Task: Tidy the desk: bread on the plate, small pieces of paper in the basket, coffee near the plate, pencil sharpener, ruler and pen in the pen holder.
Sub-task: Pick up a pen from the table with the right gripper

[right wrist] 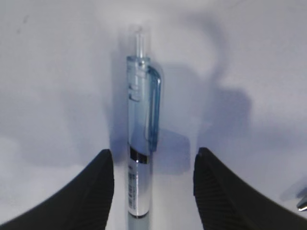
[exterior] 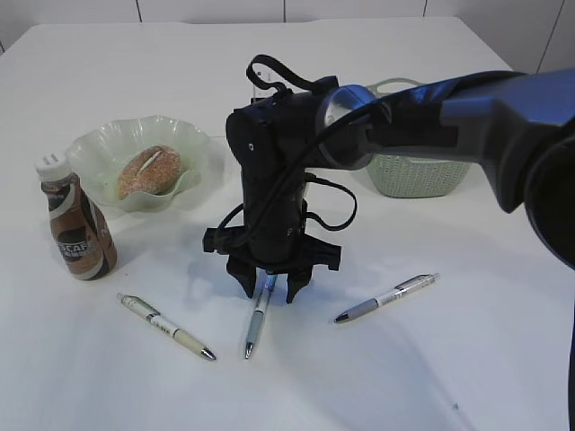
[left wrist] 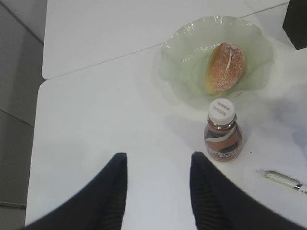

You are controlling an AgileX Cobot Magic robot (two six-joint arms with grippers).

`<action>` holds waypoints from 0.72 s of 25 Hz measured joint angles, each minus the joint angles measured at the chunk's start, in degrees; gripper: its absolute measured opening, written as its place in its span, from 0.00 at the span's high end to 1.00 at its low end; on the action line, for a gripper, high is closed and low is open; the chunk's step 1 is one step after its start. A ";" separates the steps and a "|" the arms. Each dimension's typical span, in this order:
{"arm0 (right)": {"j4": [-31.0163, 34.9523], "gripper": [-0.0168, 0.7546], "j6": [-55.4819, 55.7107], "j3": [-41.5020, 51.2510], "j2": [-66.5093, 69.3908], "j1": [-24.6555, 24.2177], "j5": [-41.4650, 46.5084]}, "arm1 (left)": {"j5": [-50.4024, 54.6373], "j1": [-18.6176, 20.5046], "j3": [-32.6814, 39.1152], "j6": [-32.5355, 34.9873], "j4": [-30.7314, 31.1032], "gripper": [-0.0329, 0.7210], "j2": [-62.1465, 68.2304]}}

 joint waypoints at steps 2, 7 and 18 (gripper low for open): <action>-0.08 0.43 0.00 0.00 0.13 0.00 0.10 | 0.00 0.00 0.00 0.00 0.00 0.56 0.00; -0.08 0.43 0.00 0.00 0.91 0.00 0.46 | 0.00 0.00 0.00 0.00 0.00 0.56 0.00; -0.08 0.71 0.00 0.00 0.91 0.00 0.60 | 0.00 0.00 0.00 0.00 0.11 0.56 0.00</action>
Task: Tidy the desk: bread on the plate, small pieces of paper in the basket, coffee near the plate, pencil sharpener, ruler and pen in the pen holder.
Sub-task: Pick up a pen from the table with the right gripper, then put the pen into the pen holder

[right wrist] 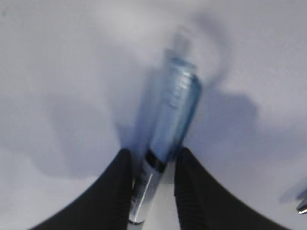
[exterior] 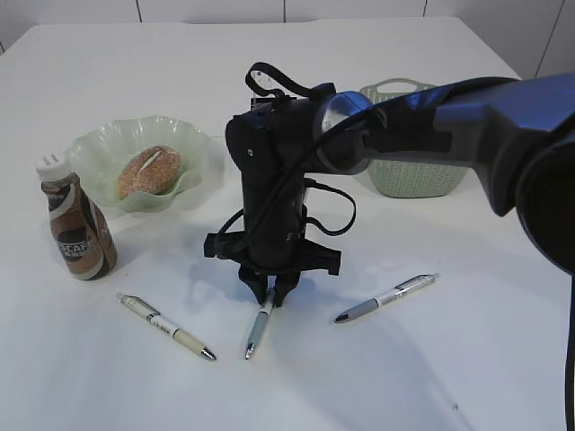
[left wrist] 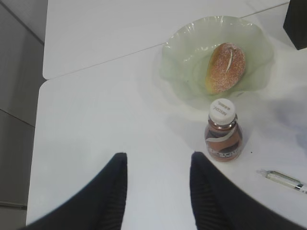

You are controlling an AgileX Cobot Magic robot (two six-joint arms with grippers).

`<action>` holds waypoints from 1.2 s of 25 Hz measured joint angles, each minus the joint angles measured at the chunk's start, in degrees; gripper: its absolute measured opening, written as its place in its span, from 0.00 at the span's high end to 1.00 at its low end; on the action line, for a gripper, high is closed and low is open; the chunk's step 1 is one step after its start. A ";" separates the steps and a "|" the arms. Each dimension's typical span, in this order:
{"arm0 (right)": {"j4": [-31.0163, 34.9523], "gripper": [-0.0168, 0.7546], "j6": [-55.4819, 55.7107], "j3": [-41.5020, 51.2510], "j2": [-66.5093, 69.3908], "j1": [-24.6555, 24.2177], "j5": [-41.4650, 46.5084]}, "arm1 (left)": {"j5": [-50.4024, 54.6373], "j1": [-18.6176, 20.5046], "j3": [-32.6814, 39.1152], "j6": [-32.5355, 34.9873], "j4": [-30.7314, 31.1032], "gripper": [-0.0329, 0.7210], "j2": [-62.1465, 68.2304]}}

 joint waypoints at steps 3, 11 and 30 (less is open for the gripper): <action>0.23 0.82 0.00 -0.09 0.00 0.00 0.00 | 0.00 0.00 0.00 0.00 0.34 0.56 0.00; -0.12 0.83 -6.04 -3.00 0.09 0.00 2.28 | 0.00 0.00 0.00 0.00 0.91 0.56 0.00; -18.61 0.83 -19.73 -34.42 0.11 0.00 8.61 | 0.00 0.00 0.00 0.00 1.16 0.56 0.00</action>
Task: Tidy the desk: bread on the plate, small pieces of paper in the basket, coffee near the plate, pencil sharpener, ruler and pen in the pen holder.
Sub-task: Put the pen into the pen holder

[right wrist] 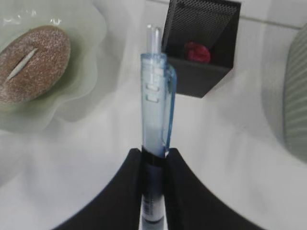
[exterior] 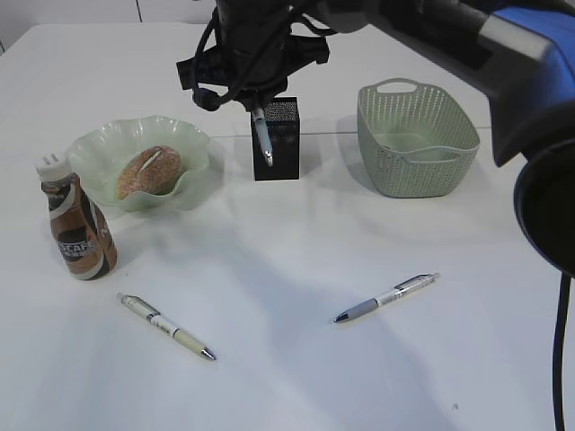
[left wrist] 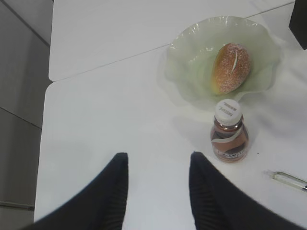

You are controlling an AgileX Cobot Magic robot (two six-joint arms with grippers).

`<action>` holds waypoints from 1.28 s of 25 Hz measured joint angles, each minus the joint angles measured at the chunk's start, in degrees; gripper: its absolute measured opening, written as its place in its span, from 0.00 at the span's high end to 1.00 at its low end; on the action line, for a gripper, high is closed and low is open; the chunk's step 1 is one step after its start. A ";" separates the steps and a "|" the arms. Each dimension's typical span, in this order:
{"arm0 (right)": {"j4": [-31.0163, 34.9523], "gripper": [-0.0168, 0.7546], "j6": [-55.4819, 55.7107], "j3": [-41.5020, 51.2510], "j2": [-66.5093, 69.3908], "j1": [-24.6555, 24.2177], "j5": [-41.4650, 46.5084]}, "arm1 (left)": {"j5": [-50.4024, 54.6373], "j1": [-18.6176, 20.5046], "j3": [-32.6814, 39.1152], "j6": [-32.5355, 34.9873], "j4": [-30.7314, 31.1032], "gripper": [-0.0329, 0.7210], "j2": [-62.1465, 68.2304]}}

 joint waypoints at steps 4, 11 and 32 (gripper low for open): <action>-4.24 0.83 -4.71 -1.20 0.00 0.00 0.32 | 0.00 0.00 0.00 0.00 0.39 0.56 0.00; -5.51 0.83 -6.18 -1.20 0.00 0.00 -7.69 | 0.00 0.00 0.00 0.00 1.25 0.57 0.00; -23.24 0.83 6.69 -1.20 0.00 -6.96 -30.84 | -4.13 0.00 0.00 0.00 3.17 0.58 0.00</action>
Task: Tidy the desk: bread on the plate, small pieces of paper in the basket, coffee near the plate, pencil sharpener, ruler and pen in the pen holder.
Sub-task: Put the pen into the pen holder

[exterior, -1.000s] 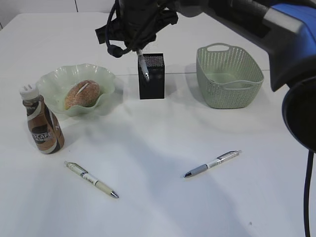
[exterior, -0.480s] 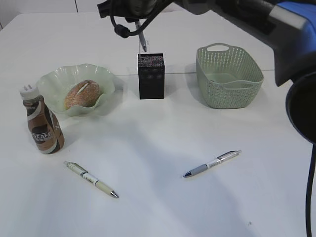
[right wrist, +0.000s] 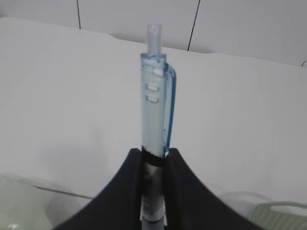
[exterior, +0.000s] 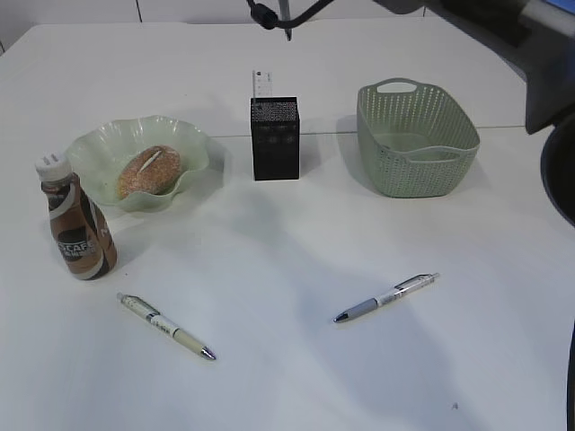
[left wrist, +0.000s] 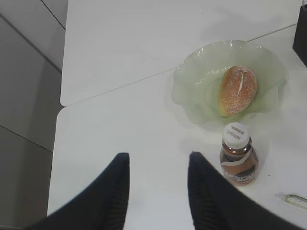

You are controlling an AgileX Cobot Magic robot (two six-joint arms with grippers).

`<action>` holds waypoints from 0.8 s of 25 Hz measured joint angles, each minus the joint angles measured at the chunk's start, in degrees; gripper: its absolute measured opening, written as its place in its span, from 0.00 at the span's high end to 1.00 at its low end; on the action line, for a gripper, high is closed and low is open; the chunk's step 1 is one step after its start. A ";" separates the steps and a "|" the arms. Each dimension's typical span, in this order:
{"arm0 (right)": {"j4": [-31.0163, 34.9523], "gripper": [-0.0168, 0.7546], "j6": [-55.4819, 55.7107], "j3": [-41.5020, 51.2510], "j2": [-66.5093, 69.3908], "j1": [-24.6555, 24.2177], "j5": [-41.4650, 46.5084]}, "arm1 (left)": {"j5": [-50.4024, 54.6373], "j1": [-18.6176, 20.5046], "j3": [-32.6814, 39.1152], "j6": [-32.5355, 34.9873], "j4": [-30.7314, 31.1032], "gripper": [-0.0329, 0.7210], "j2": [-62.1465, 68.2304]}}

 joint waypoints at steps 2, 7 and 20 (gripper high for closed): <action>-0.26 0.83 0.17 0.00 0.00 -1.12 -2.70 | -0.10 0.00 0.00 0.00 0.00 0.58 0.00; -1.10 0.83 0.79 0.00 0.86 -2.88 -12.88 | -1.31 0.00 0.00 0.00 0.09 0.59 0.00; -4.48 0.83 2.65 6.67 3.38 -7.75 -32.89 | -4.09 0.00 0.00 0.00 0.26 0.59 0.00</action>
